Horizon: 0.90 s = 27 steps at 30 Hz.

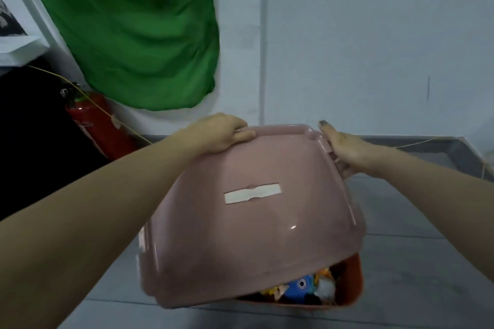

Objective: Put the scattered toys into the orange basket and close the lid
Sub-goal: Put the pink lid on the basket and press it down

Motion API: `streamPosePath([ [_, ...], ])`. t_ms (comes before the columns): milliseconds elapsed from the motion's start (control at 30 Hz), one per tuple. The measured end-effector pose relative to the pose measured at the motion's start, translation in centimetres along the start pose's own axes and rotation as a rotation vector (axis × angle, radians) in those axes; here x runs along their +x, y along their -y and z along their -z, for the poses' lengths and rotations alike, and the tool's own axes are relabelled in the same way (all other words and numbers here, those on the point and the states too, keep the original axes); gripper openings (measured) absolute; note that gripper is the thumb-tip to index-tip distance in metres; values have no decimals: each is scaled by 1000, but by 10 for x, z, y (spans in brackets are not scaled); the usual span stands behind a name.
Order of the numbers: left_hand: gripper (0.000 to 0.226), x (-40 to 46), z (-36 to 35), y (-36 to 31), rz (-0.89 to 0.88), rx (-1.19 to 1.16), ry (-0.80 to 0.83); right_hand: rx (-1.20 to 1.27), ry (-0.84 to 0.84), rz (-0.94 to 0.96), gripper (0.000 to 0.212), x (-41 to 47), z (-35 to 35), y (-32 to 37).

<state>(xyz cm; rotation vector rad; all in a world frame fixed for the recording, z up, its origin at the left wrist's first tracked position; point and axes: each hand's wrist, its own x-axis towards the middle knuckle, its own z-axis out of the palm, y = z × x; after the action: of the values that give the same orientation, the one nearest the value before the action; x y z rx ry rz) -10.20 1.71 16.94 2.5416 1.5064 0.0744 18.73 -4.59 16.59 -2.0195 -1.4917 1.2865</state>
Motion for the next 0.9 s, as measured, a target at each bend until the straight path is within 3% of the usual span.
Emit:
streamPosePath([
  [100, 50, 12, -17, -22, -61, 42, -3, -165, -301, 196, 60, 12, -6, -24],
  [233, 35, 20, -45, -33, -39, 136, 51, -348, -541, 223, 51, 27, -28, -59],
  [400, 55, 2, -82, -12, 141, 73, 202, -479, -577, 124, 49, 33, -46, -93],
  [633, 105, -23, -93, 21, 514, -104, 287, -308, -460, 124, 37, 35, -61, -109],
  [900, 80, -28, -83, 33, 598, 17, 81, -155, -591, 72, 40, 36, -72, -108],
])
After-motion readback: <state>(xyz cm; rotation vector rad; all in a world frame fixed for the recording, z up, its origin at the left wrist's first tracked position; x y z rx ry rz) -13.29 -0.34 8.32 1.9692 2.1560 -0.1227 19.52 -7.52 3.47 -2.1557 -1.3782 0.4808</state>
